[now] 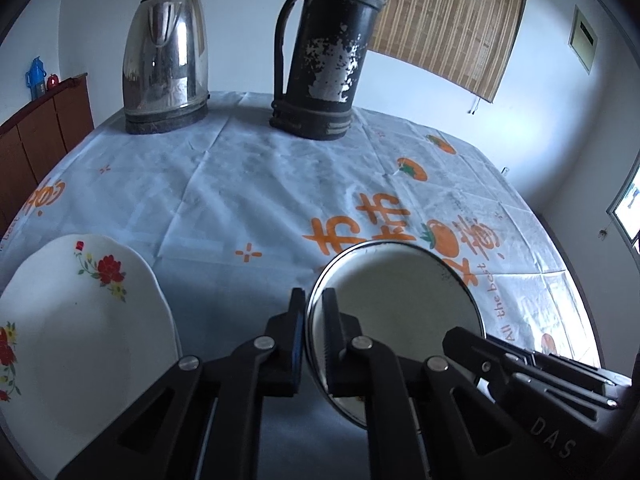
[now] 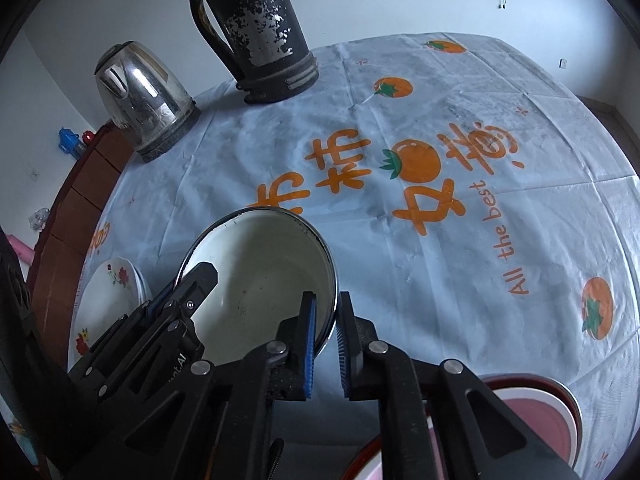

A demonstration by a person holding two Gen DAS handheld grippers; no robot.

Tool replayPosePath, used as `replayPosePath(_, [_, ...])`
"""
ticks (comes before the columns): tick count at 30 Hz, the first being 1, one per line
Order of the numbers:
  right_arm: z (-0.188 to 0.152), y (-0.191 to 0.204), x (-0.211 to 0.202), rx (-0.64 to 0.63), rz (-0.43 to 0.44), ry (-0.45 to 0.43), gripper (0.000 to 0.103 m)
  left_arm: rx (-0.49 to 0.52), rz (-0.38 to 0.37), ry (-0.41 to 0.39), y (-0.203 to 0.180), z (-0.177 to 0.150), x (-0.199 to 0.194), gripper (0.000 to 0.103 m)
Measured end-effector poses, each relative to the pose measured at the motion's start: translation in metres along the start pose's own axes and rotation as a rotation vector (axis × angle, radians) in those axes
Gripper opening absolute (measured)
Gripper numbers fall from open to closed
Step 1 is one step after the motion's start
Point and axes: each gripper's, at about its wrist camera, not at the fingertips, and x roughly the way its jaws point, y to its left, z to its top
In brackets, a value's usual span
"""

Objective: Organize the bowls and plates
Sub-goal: 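Lift the white enamel bowl with both tools and carry it over the pink basin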

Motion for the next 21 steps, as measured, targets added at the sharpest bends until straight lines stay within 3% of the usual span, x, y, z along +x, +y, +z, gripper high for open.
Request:
replayPosePath(13, [-0.027,-0.011,-0.062,-0.004,0.043,-0.093,0.011,0.061,-0.018,-0.091,-0.027,-0.011,-0.061,0.006])
replayPosePath(21, [-0.053,-0.025,-0.112,-0.009,0.064,-0.157,0.011,0.067,-0.069,-0.153,-0.046,-0.027,-0.107,0.005])
